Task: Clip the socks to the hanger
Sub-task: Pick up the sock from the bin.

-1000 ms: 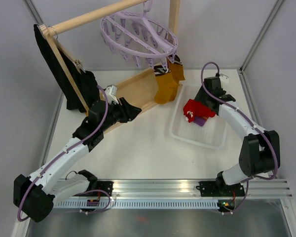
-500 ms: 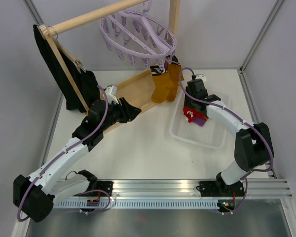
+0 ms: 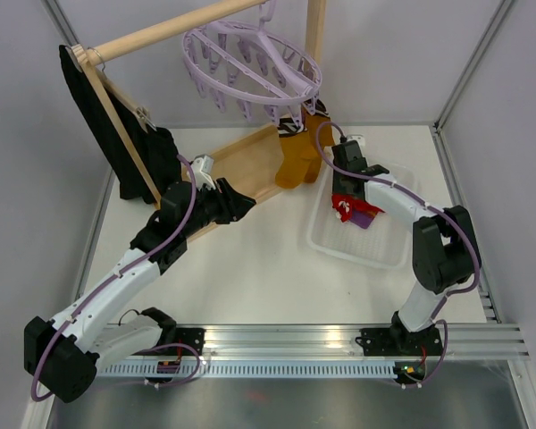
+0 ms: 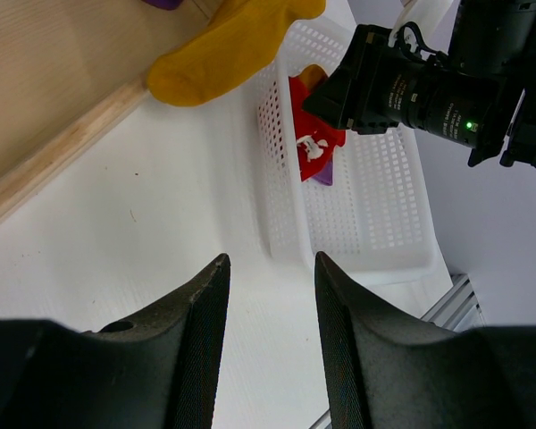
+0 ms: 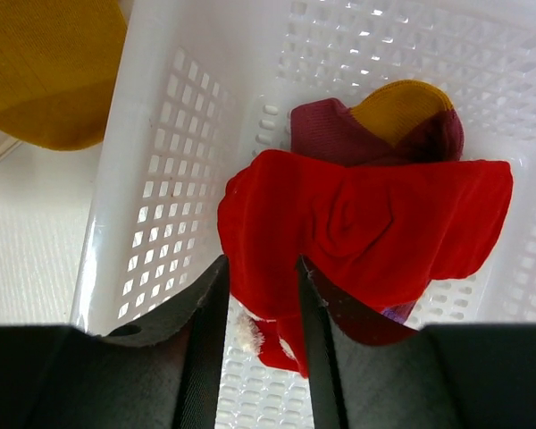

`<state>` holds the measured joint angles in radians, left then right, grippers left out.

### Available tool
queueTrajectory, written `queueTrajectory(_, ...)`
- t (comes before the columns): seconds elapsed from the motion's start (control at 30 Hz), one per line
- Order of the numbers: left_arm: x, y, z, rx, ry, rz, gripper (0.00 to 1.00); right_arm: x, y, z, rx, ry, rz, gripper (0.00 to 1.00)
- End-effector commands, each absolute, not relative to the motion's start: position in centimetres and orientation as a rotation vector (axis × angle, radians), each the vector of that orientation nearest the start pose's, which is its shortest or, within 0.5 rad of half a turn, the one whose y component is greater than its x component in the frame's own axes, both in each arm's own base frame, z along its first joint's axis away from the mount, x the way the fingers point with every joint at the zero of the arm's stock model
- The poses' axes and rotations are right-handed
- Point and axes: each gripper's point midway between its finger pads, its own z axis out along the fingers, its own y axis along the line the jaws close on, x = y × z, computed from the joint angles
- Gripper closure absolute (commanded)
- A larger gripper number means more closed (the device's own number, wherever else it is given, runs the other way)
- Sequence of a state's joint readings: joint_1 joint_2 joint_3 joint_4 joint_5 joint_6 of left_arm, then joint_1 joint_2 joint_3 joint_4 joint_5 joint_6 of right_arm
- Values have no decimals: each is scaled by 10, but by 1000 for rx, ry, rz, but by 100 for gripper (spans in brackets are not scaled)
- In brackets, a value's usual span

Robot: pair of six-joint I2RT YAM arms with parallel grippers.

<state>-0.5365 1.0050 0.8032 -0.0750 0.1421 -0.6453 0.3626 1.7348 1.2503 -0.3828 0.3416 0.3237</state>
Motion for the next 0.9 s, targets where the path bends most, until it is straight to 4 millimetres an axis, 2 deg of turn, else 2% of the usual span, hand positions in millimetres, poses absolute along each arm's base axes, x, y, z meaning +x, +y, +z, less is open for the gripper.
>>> queueTrajectory(0.0,277,-229,270,53,1900,-970,51,433,108,111,106,2354,-125,59)
queueTrajectory(0.13,277,-231,269,53,1904,-981,51,432,107,104,108,2375,-141,65)
queueTrajectory(0.4,276,-233,267,54,1915,-996,51,430,106,99,102,2395,-154,70)
queueTrajectory(0.6,276,-237,265,63,1924,-1011,51,429,105,94,89,2416,-167,79)
queueTrajectory(0.67,276,-239,263,69,1927,-1019,51,428,105,92,90,2419,-170,87)
queueTrajectory(0.8,277,-239,264,66,1923,-1023,51,427,103,98,110,2405,-172,100)
queueTrajectory(0.87,277,-241,267,65,1914,-1039,52,428,103,113,128,2373,-152,100)
